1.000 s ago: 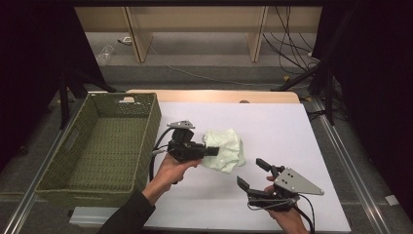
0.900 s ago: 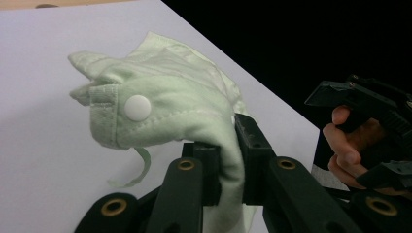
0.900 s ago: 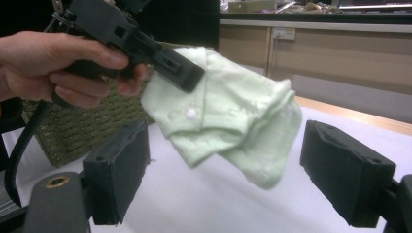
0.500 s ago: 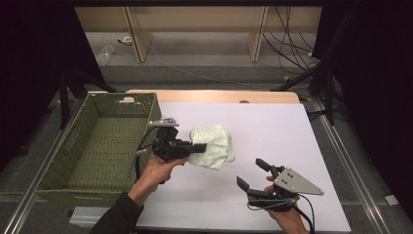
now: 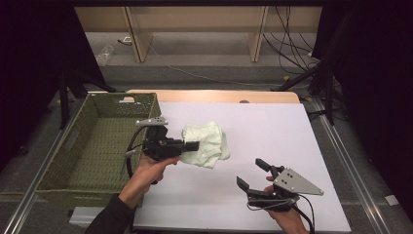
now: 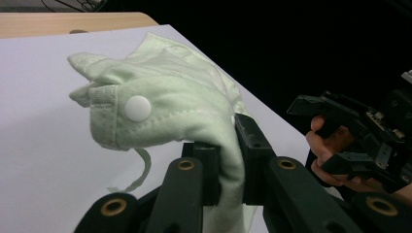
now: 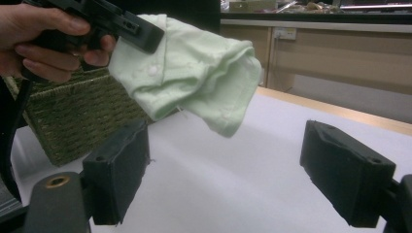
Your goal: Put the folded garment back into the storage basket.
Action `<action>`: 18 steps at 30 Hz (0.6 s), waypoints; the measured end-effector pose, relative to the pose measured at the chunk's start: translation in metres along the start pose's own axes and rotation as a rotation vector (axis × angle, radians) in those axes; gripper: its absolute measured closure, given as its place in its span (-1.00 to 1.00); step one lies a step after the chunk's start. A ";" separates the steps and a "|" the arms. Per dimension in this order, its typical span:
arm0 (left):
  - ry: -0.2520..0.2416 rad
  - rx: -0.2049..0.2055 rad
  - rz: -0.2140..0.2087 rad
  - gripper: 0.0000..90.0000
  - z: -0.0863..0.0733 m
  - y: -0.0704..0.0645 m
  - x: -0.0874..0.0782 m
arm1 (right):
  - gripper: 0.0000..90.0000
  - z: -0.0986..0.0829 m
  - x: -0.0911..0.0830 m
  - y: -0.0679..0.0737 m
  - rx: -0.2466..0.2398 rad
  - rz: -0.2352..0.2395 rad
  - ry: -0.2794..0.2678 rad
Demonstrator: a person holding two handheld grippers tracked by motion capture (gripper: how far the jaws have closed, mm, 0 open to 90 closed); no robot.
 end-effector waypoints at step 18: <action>-0.052 -0.020 0.012 0.79 0.006 0.006 -0.033 | -0.58 0.000 0.000 0.001 -0.002 0.001 0.000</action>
Point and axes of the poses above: each handheld gripper's, and its own axes: x roughly forward along the jaws, z roughly out of its top, y roughly to its left, the point moved 2 cm from there along x, roughly forward along the jaws, and after that the axes turned 4 degrees about z, right-handed, at the moved point
